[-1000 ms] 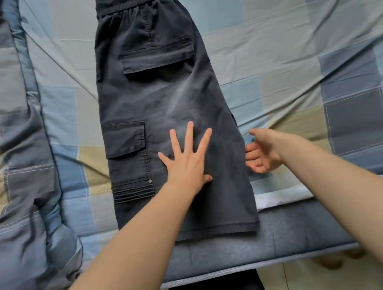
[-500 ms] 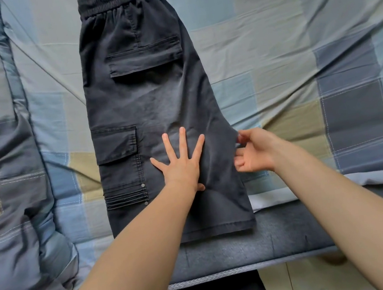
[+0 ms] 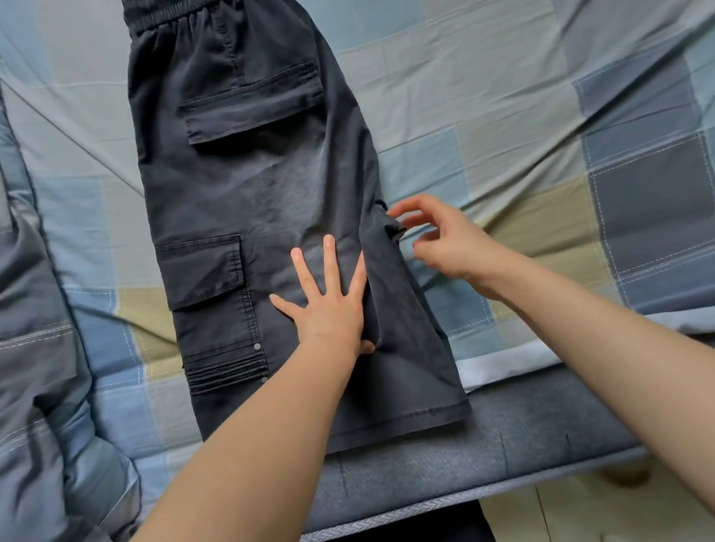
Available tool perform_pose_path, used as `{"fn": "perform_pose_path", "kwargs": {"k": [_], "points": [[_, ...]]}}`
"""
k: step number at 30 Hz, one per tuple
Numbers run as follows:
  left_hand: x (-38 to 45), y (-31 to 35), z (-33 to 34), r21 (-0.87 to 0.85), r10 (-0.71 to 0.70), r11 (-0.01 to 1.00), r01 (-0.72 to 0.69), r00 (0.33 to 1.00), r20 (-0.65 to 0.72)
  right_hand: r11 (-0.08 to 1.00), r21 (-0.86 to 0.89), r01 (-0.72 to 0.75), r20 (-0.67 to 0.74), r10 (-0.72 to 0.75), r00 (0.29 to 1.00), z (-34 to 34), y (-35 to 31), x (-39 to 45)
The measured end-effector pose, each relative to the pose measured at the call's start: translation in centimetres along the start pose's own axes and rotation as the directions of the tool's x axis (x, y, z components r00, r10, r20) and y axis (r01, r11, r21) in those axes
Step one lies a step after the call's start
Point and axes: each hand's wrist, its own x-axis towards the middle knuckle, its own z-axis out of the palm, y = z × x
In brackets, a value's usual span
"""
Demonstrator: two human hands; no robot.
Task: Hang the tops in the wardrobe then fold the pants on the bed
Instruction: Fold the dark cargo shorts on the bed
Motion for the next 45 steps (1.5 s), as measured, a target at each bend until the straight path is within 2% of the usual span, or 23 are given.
{"fn": "perform_pose_path", "kwargs": {"k": [2,8,10,12,16,18,20,21,22,23,24,25,26,27,28,29,31,33,35,38,41,43,45], "points": [[0.1,0.0,0.0,-0.009,0.003,1.0,-0.003,1.0,-0.001,0.994,-0.106,0.028,0.044,-0.023,0.999,0.3,0.4,-0.1],[0.2,0.1,-0.1,0.002,0.0,1.0,0.0,1.0,0.005,1.0,0.005,0.001,-0.021,-0.001,1.0,0.9,0.1,1.1],[0.1,0.1,-0.1,-0.007,-0.002,1.0,0.002,1.0,0.005,0.998,-0.059,0.014,-0.05,-0.017,0.999,0.9,0.2,1.4],[0.1,0.1,-0.1,-0.011,0.001,1.0,-0.001,1.0,-0.003,0.978,-0.204,0.04,-0.1,-0.061,0.993,0.8,0.6,1.7],[0.0,0.0,-0.1,-0.019,0.0,1.0,-0.001,1.0,-0.012,0.817,-0.575,0.041,-0.187,-0.181,0.966,0.7,0.8,2.1],[0.1,0.0,0.0,-0.013,0.008,1.0,-0.008,1.0,-0.02,0.723,-0.666,0.183,-0.094,-0.325,0.941,-0.4,0.4,2.3],[0.2,-0.1,0.1,-0.019,0.01,1.0,-0.01,1.0,-0.027,0.58,-0.738,0.345,0.051,-0.462,0.885,-2.5,0.2,2.4],[0.2,-0.1,0.1,-0.026,0.008,1.0,-0.009,0.999,-0.032,0.502,-0.78,0.375,0.113,-0.476,0.872,-3.9,0.5,2.5],[0.3,-0.1,0.1,-0.025,0.006,1.0,-0.007,0.999,-0.036,0.475,-0.808,0.348,0.124,-0.441,0.889,-5.2,1.1,2.4],[0.3,-0.1,0.1,-0.017,0.003,1.0,-0.003,0.999,-0.037,0.484,-0.834,0.264,0.077,-0.372,0.925,-6.3,1.9,2.4],[0.3,0.0,0.1,-0.003,-0.003,1.0,0.002,1.0,-0.031,0.564,-0.818,0.114,-0.063,-0.285,0.957,-7.3,2.8,2.4],[0.3,0.2,0.1,0.009,-0.013,1.0,0.013,1.0,-0.024,0.677,-0.734,-0.059,-0.254,-0.192,0.948,-8.0,3.5,2.6],[0.2,0.5,0.1,0.012,-0.033,0.999,0.033,0.999,-0.025,0.767,-0.61,-0.201,-0.417,-0.094,0.904,-8.6,3.9,2.9],[-0.1,1.0,0.1,0.012,-0.051,0.999,0.052,0.998,-0.048,0.817,-0.519,-0.249,-0.484,-0.041,0.874,-8.7,4.1,3.2],[-0.5,1.7,0.2,0.014,-0.047,0.999,0.049,0.994,-0.098,0.836,-0.502,-0.222,-0.455,-0.036,0.89,-8.4,3.9,3.5],[-1.0,2.5,0.5,0.025,0.004,1.0,0.0,0.987,-0.164,0.837,-0.524,-0.16,-0.364,-0.05,0.93,-7.6,3.4,3.6],[-2.3,4.5,1.7,0.074,0.234,0.972,-0.222,0.941,-0.246,0.831,-0.555,-0.038,-0.193,-0.084,0.978,-5.6,2.5,3.7],[-3.8,6.5,3.3,0.124,0.416,0.908,-0.4,0.896,-0.158,0.804,-0.595,0.027,-0.092,-0.101,0.991,-4.4,2.2,3.9],[-5.0,8.0,4.6,0.153,0.43,0.894,-0.42,0.902,-0.036,0.737,-0.673,0.058,-0.021,-0.098,0.995,-4.0,2.0,4.5],[-6.4,9.2,5.3,0.03,0.472,0.881,-0.472,0.881,0.004,0.698,-0.716,0.0,-0.034,-0.035,0.999,-4.4,0.9,4.9],[-6.9,8.7,4.7,-0.238,0.477,0.826,-0.511,0.858,-0.189,0.684,-0.729,0.001,-0.01,-0.012,1.0,-4.1,-0.4,4.1],[-6.8,7.9,3.7,-0.576,0.279,0.715,-0.396,0.917,-0.285,0.713,-0.7,0.032,0.008,-0.038,0.999,-3.0,-1.2,3.0],[-6.3,7.2,2.3,-0.864,0.029,0.469,-0.185,0.981,-0.194,0.818,-0.573,0.037,0.022,-0.03,0.999,-1.3,-2.2,1.7]]}}
